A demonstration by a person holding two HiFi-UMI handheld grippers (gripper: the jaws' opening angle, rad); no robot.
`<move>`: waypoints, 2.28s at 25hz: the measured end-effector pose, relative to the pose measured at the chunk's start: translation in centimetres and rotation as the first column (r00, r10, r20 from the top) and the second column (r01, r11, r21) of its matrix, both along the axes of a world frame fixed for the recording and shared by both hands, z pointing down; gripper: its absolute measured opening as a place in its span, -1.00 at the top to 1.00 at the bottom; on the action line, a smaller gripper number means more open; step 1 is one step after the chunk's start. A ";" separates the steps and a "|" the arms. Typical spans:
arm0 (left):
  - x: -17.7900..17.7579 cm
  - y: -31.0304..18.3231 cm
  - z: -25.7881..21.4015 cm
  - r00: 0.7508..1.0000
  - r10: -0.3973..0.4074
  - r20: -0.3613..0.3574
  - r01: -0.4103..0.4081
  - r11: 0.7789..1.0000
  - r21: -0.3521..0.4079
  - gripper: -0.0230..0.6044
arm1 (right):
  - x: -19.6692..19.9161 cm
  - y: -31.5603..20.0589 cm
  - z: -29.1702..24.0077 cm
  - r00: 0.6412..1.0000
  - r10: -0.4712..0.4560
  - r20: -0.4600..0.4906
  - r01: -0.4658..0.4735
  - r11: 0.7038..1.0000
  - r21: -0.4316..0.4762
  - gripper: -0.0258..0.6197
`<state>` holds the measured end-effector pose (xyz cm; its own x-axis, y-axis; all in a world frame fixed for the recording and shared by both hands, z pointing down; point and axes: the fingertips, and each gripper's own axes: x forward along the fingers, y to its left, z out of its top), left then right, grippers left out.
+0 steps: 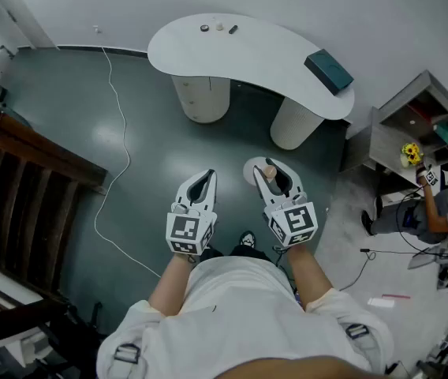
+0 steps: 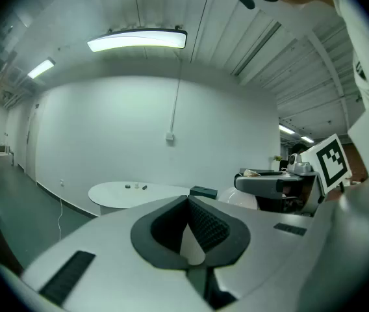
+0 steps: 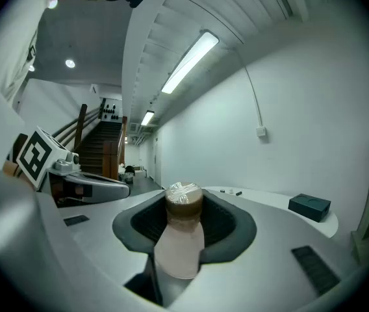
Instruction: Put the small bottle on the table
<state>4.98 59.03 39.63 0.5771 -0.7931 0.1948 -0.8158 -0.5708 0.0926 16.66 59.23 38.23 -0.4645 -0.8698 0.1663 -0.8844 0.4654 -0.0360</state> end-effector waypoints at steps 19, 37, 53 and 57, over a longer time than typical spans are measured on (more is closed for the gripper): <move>9.7 1.3 2.7 0.997 -0.079 0.024 0.081 0.995 -0.063 0.89 | 8.8 0.2 1.8 0.992 -0.128 0.005 0.128 0.992 -0.017 0.53; 1.1 -11.2 4.2 0.986 -0.169 0.007 0.169 0.982 -0.085 0.89 | 0.7 -11.3 2.7 0.975 -0.224 -0.015 0.223 0.974 -0.049 0.53; -6.5 -26.4 4.6 0.996 -0.085 -0.006 0.084 0.993 -0.078 0.89 | -5.7 -26.0 2.2 0.992 -0.128 0.001 0.128 0.991 -0.043 0.53; -7.5 -28.8 5.8 0.995 -0.098 -0.015 0.095 0.989 -0.111 0.89 | -6.3 -28.6 3.3 0.992 -0.126 0.001 0.126 0.989 -0.074 0.53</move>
